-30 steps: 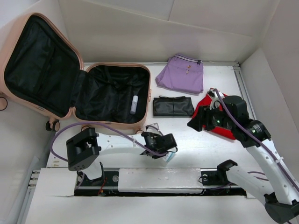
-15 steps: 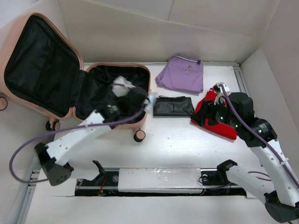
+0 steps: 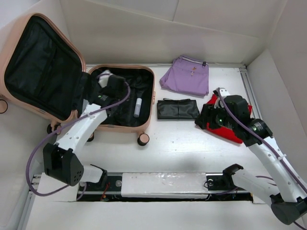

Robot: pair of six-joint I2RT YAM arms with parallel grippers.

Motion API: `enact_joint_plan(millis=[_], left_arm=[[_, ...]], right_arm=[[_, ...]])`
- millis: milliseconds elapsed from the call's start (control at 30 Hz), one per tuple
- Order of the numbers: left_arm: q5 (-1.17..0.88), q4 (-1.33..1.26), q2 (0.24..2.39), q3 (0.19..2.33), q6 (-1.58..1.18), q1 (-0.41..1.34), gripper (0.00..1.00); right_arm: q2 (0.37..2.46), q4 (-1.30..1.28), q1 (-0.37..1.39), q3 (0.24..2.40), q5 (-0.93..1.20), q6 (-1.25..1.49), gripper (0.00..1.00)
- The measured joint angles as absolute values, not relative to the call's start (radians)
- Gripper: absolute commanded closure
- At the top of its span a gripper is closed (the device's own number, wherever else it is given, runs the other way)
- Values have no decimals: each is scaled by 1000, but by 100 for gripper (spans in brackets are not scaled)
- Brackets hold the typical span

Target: Pack the luggage

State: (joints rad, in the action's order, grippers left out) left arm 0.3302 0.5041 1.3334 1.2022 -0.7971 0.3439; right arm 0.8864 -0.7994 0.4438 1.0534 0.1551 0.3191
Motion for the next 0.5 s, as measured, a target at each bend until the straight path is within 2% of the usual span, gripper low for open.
enact_joint_plan(millis=[233, 367, 500], left_arm=[[277, 445, 1498, 1389, -759, 712, 25], [251, 391, 1613, 1440, -768, 822, 27], [213, 284, 1691, 1363, -838, 849, 27]], right_arm=[[908, -800, 368, 1010, 14, 384, 33], [962, -800, 261, 1006, -23, 418, 33], [941, -807, 193, 1011, -40, 444, 33]])
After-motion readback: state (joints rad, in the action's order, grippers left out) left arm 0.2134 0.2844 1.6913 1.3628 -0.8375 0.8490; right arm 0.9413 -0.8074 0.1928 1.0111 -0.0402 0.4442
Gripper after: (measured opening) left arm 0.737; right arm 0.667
